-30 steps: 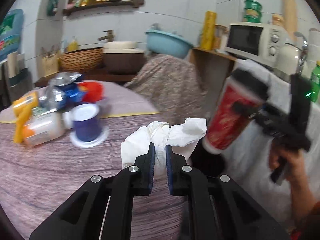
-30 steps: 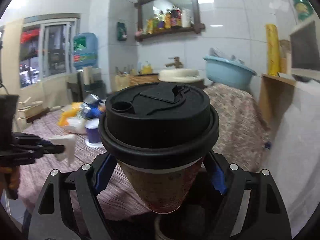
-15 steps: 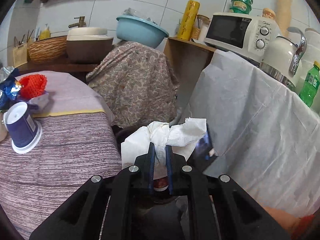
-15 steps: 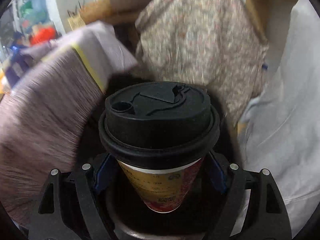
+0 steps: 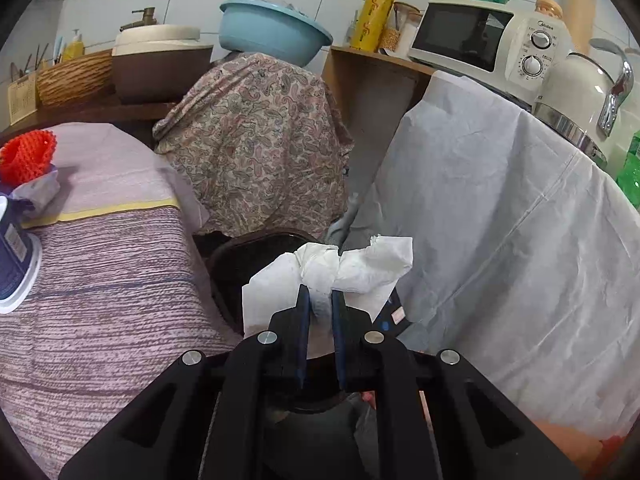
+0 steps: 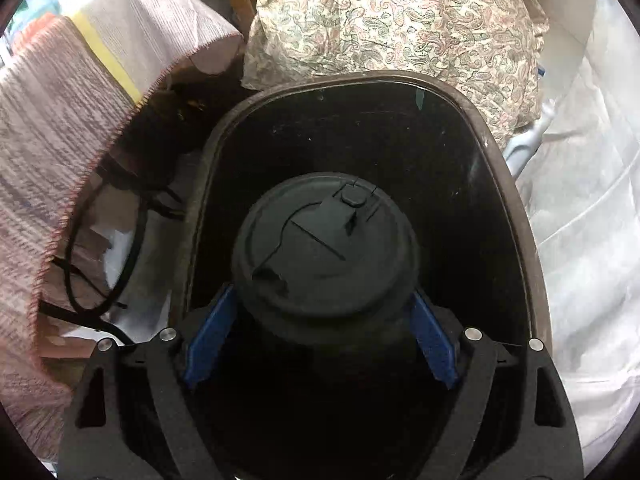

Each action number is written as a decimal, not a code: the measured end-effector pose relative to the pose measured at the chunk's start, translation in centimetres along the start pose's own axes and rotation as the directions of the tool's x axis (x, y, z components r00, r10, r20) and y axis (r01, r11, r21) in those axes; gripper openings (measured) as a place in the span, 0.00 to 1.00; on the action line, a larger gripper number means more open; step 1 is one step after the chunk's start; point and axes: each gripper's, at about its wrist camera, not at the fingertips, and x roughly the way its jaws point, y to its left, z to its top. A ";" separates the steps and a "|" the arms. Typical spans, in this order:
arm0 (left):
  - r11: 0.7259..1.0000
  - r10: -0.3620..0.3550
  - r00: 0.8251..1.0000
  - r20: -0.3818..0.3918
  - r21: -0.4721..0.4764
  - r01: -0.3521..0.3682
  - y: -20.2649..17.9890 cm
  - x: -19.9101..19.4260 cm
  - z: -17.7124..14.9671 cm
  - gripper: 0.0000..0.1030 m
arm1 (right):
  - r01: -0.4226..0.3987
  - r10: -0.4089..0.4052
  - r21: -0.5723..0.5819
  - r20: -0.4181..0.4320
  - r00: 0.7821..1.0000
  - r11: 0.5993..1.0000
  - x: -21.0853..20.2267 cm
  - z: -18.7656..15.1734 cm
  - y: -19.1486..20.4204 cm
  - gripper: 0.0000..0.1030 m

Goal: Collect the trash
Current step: 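Drop the coffee cup into the bin with the right gripper while the left drops the tissue, then move the right gripper to the blue paper cup and grasp it, then grasp the orange-labelled plastic bottle with the left gripper and lift it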

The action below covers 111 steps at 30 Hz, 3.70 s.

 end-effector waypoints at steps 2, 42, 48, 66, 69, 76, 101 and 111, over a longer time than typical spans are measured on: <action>1.000 -0.004 1.000 -0.021 0.001 0.004 0.1 0.9 0.3 0.11 | 0.007 -0.007 -0.014 0.011 1.000 1.000 -0.5 -0.3 -0.1 0.82; 0.996 0.086 0.965 -0.249 0.031 -0.081 -2.4 12.6 0.6 0.84 | 0.132 -0.143 0.059 0.268 0.953 0.990 -14.7 -10.7 -0.3 0.84; 0.997 0.056 0.997 -0.050 0.055 -0.053 -3.8 4.9 1.8 0.93 | 0.138 -0.151 0.064 0.365 0.919 0.988 -17.2 -10.8 0.6 0.85; 0.949 0.314 0.919 0.238 -0.076 -0.305 5.6 -15.7 -2.7 0.95 | 0.020 0.099 -0.209 0.546 0.832 0.978 -22.7 -5.9 11.7 0.94; 0.915 0.402 0.883 0.241 -0.128 -0.382 8.0 -18.0 -4.4 0.95 | -0.024 0.170 -0.270 0.534 0.828 0.963 -22.8 -4.9 14.1 0.94; 0.832 0.542 0.825 0.160 -0.238 -0.501 14.1 -21.4 -8.0 0.94 | -0.149 0.333 -0.401 0.441 0.834 0.904 -21.6 -1.3 21.1 0.94; 0.810 0.579 0.809 0.100 -0.182 -0.558 18.3 -23.5 -9.9 0.95 | -0.122 0.214 -0.473 0.145 0.966 0.873 -8.0 10.9 35.3 0.71; 0.824 0.565 0.822 0.062 -0.077 -0.561 19.4 -21.5 -8.5 0.95 | -0.161 0.251 -0.463 0.140 0.958 0.872 -8.4 10.9 34.2 0.70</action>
